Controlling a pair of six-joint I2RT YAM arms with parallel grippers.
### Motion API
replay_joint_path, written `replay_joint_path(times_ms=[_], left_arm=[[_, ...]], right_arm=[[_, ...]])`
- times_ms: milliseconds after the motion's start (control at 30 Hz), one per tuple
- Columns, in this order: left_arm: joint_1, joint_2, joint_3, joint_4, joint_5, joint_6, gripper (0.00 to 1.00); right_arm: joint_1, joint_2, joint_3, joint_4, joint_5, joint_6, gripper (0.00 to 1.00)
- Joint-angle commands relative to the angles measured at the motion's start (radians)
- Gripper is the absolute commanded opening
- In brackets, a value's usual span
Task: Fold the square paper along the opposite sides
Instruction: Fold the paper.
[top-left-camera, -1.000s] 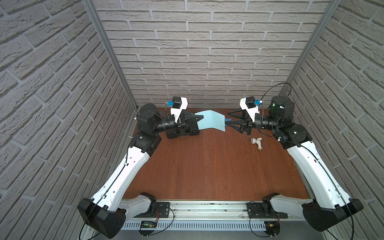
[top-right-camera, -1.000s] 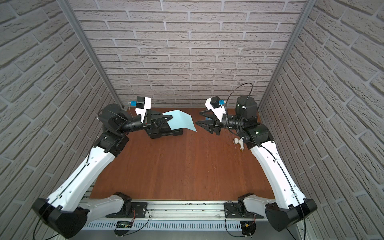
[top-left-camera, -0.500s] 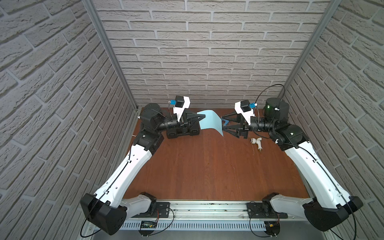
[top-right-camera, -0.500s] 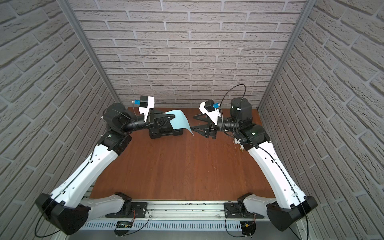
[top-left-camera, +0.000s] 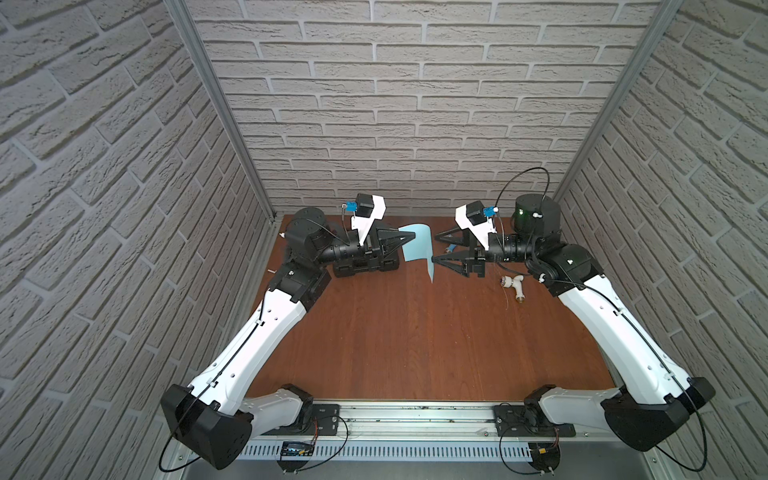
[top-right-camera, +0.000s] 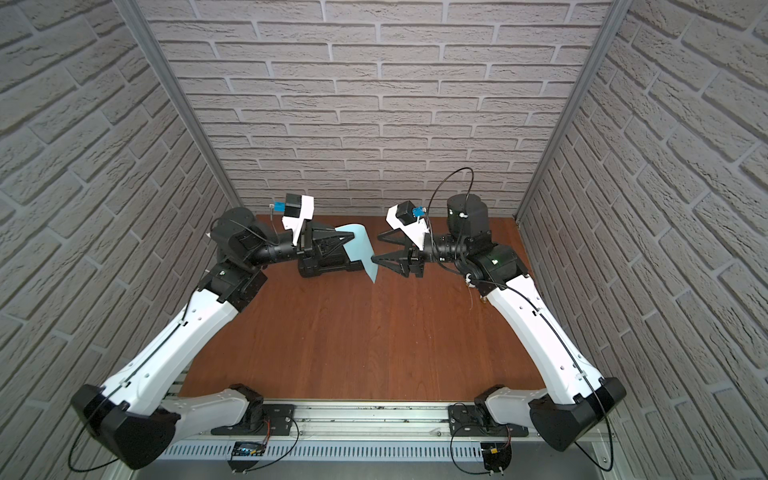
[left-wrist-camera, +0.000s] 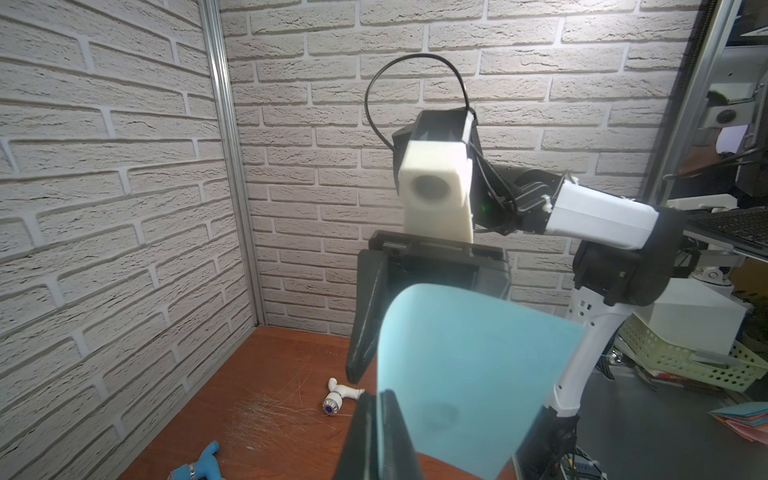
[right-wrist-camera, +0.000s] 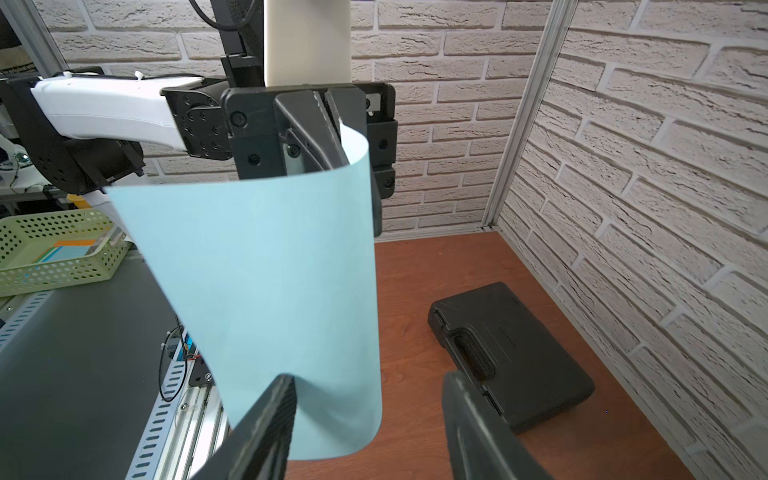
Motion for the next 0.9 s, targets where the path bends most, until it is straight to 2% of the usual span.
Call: replay_joint_path(times_ms=[0,867], left_arm=[[-0.01,0.008,0.002,0.008,-0.006,0.023,0.0],[-0.027,0.027,0.004,-0.009,-0.015,0.039,0.0]], right_arm=[[0.014,0.002,0.03,0.0,0.003,-0.016,0.6],[0.059,0.026,0.028,-0.004,-0.001,-0.033,0.6]])
